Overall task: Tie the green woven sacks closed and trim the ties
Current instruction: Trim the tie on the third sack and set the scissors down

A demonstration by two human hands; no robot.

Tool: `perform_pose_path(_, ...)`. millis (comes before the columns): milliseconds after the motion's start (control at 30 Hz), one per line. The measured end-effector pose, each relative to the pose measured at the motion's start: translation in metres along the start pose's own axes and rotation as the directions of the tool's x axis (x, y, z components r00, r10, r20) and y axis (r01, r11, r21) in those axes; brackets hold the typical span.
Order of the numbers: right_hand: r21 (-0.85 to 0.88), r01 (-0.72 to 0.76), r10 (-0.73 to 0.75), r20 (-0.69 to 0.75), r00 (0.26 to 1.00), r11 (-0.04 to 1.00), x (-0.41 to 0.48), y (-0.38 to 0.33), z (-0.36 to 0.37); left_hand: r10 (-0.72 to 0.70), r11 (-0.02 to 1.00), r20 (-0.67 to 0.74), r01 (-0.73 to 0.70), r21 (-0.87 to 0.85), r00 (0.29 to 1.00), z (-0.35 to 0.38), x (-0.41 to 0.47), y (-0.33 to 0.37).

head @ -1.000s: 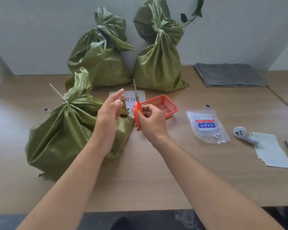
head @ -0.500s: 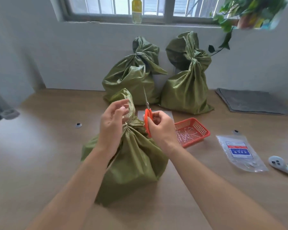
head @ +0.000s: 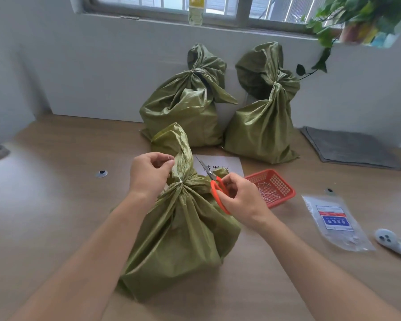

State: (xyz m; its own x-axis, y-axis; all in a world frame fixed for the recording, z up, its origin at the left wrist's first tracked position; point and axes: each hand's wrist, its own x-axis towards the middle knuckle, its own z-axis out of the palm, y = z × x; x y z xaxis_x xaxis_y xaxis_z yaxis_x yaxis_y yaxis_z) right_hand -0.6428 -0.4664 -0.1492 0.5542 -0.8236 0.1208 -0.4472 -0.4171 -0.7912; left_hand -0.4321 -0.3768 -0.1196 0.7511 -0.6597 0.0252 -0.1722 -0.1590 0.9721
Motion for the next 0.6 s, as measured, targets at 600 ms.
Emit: perform_pose_path(600, -0.381, 0.269, -0.194, 0.223, 0.955, 0.885, 0.016, -0.005, -0.007, 0.21, 0.975, 0.191, -0.192, -0.111, 0.959, -0.006, 0.007, 0.007)
